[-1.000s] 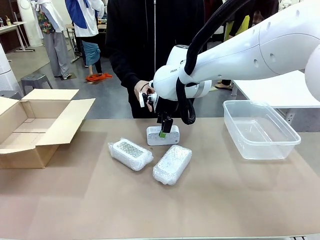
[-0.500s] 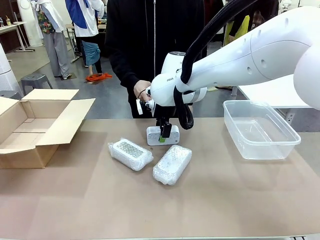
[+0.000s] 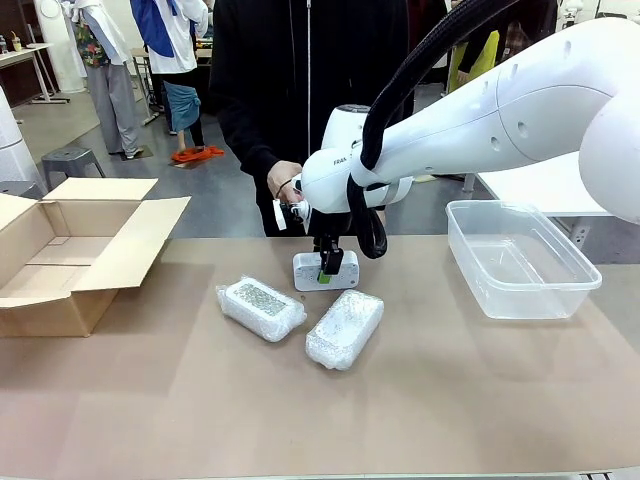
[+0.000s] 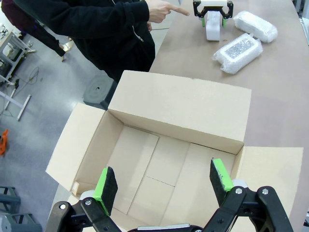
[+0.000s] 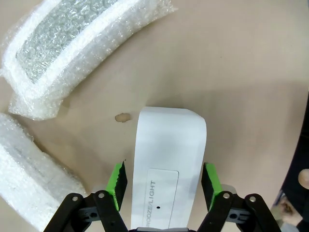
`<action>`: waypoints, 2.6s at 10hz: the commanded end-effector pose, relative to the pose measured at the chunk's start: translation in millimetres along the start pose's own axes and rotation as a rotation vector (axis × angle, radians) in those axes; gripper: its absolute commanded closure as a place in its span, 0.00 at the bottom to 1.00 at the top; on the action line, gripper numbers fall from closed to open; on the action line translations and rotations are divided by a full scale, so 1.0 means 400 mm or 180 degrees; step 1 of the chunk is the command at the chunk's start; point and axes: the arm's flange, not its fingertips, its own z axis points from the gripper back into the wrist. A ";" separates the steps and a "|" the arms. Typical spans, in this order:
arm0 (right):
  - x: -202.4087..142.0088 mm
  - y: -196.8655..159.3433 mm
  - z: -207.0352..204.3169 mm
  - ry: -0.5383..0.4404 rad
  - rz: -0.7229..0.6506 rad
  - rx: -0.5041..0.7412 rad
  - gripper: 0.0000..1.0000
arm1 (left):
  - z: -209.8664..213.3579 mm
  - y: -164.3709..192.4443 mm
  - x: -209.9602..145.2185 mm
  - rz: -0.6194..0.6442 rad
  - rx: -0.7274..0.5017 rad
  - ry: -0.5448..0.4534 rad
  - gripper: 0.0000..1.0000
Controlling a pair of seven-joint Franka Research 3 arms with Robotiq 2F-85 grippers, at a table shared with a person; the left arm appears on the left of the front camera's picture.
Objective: Separate and place wrapped and unwrapped clocks.
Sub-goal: Pick up the Digital clock indicated by the person.
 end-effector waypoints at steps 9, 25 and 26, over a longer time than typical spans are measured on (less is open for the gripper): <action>-0.008 0.019 0.068 0.0318 -0.0085 0.0049 1.00 | 0.001 0.002 0.001 -0.0014 0.0010 -0.0080 0.00; -0.002 0.047 0.335 0.0465 -0.0517 -0.0111 0.89 | 0.001 0.002 0.001 -0.0014 0.0010 -0.0080 0.00; -0.002 0.047 0.335 0.0465 -0.0517 -0.0111 0.89 | 0.001 0.002 0.001 -0.0014 0.0010 -0.0080 0.00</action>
